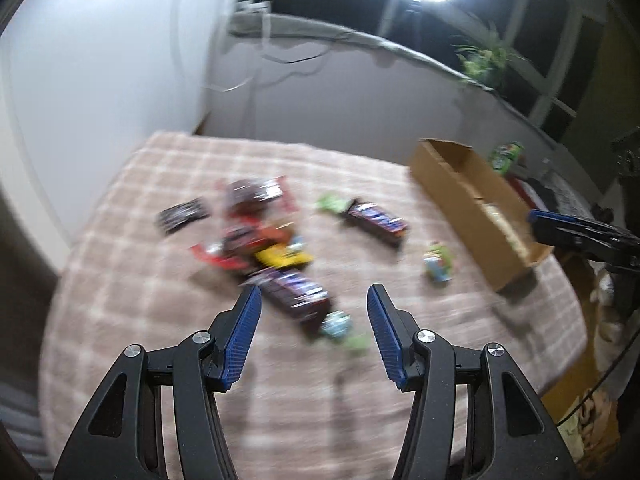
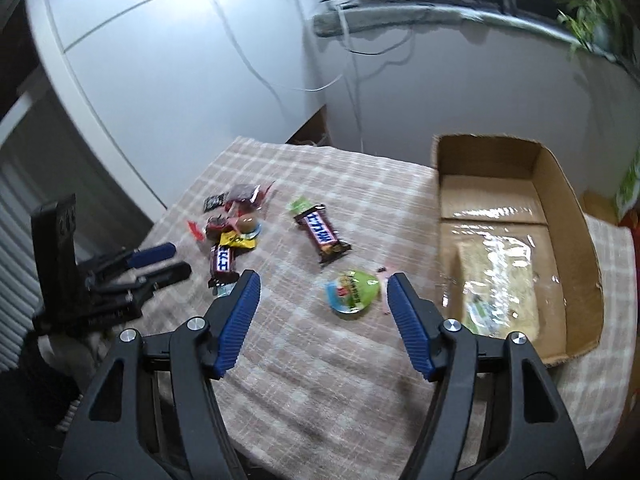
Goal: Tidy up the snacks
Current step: 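Move the left gripper to the red-trimmed dried fruit bag and close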
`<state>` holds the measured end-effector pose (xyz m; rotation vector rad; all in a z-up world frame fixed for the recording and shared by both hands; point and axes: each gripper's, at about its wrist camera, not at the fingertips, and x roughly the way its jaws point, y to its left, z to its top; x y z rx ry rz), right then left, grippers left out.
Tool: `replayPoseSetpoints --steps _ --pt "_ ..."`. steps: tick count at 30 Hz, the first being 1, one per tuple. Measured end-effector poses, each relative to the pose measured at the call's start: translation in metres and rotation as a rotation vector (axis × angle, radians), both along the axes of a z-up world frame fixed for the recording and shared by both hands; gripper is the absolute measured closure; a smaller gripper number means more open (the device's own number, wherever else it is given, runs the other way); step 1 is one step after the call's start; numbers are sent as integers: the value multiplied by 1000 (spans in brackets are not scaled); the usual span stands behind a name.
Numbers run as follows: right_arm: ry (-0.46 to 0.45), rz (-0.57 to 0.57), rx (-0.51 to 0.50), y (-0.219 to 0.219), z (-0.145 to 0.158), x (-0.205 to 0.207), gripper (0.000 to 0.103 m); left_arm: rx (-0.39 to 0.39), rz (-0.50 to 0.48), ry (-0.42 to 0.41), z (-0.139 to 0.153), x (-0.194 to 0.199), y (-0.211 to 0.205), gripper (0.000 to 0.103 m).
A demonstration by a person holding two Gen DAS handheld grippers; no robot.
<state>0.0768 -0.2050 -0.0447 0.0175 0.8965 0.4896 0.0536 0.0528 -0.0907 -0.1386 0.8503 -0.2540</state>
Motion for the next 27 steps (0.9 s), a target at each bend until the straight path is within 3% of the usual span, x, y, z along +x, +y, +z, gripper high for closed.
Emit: replayPoseSetpoints --steps 10,17,27 --pt "87 62 50 40 -33 8 34 -20 87 47 -24 -3 56 50" --pt "97 142 -17 80 -58 2 34 -46 88 36 -26 9 64 50" --pt "114 230 -46 119 -79 -5 52 -70 45 32 -26 39 58 50"
